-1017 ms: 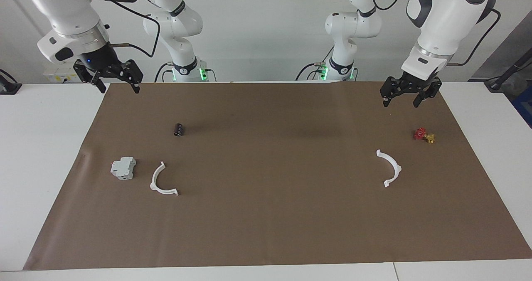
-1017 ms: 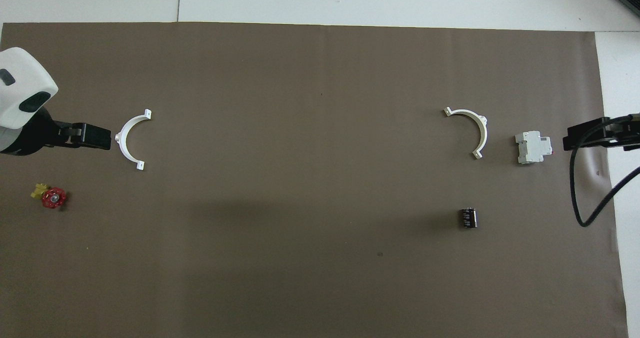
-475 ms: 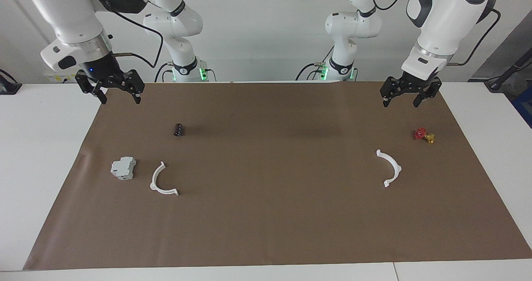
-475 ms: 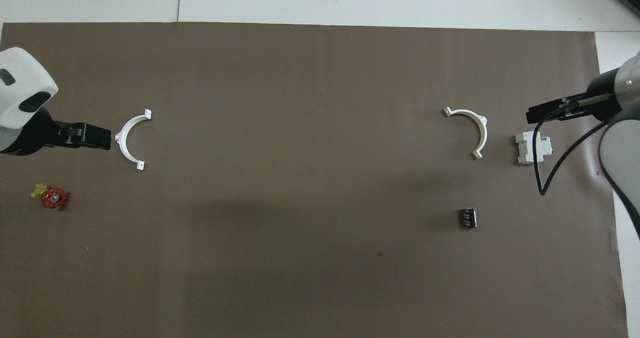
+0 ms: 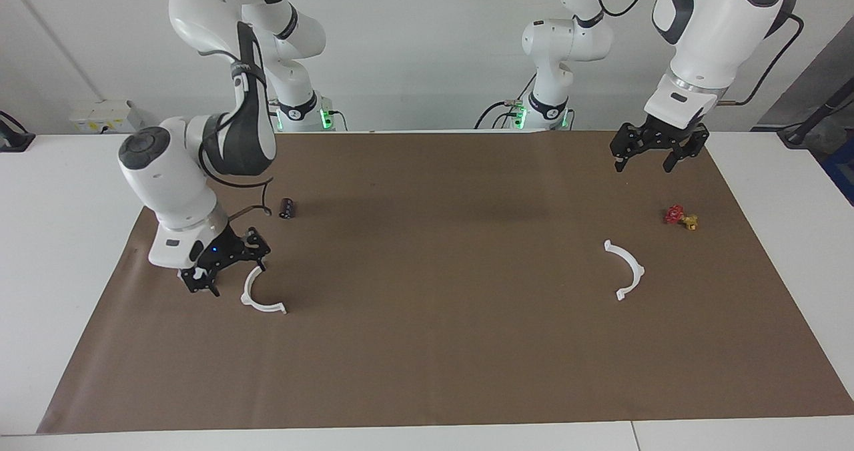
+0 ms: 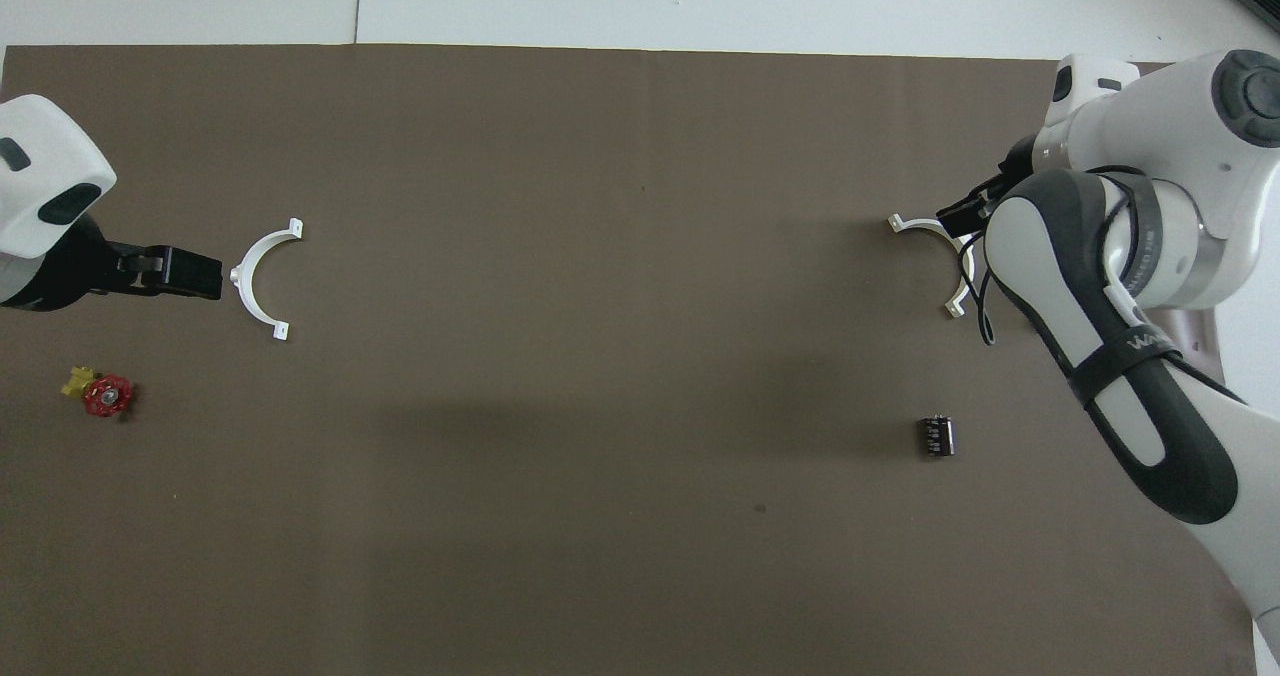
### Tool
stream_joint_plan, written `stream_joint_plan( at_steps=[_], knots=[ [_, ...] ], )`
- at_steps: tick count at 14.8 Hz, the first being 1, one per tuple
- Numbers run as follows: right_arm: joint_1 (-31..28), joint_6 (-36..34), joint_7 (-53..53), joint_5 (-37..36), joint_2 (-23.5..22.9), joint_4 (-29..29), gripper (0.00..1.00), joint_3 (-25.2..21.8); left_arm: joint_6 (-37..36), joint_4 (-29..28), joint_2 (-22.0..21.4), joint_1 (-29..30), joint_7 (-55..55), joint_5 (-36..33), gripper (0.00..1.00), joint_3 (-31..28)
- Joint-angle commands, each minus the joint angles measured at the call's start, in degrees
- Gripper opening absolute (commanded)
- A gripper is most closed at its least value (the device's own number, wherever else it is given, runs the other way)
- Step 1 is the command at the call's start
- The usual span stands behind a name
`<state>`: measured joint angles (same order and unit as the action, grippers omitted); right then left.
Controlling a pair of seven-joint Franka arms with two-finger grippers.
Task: Assemble drain pipe with both arms
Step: 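Reach the right gripper to the white C-shaped clamp half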
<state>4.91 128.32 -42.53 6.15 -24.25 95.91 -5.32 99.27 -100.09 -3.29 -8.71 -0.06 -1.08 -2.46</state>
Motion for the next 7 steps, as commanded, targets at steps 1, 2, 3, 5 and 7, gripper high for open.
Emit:
stream_joint_plan(
  at_steps=[1, 2, 3, 5, 7],
  knots=[
    [-1.57, 3.67, -9.89, 3.59, -3.42, 1.21, 1.00, 0.40, 0.92, -0.81, -0.58, 0.45, 1.03, 0.99, 1.00, 0.09],
    [-1.49, 4.47, -13.16, 5.43, -4.40, 1.65, 1.00, 0.40, 0.92, -0.90, -0.49, 0.45, 1.03, 0.99, 1.00, 0.18],
    [-1.66, 4.39, -14.15, 5.63, -4.67, 2.52, 1.00, 0.40, 0.92, -0.90, -0.58, 0.45, 1.03, 0.99, 1.00, 0.18],
    [-3.06, 4.04, -14.77, 5.72, -4.58, 3.58, 0.98, 0.40, 0.92, -0.90, -0.58, 0.45, 1.03, 0.99, 1.00, 0.18],
    [-2.72, 3.69, -14.51, 5.72, -4.58, 4.11, 0.98, 0.40, 0.92, -0.90, -0.58, 0.45, 1.11, 0.99, 1.00, 0.18]
  ],
)
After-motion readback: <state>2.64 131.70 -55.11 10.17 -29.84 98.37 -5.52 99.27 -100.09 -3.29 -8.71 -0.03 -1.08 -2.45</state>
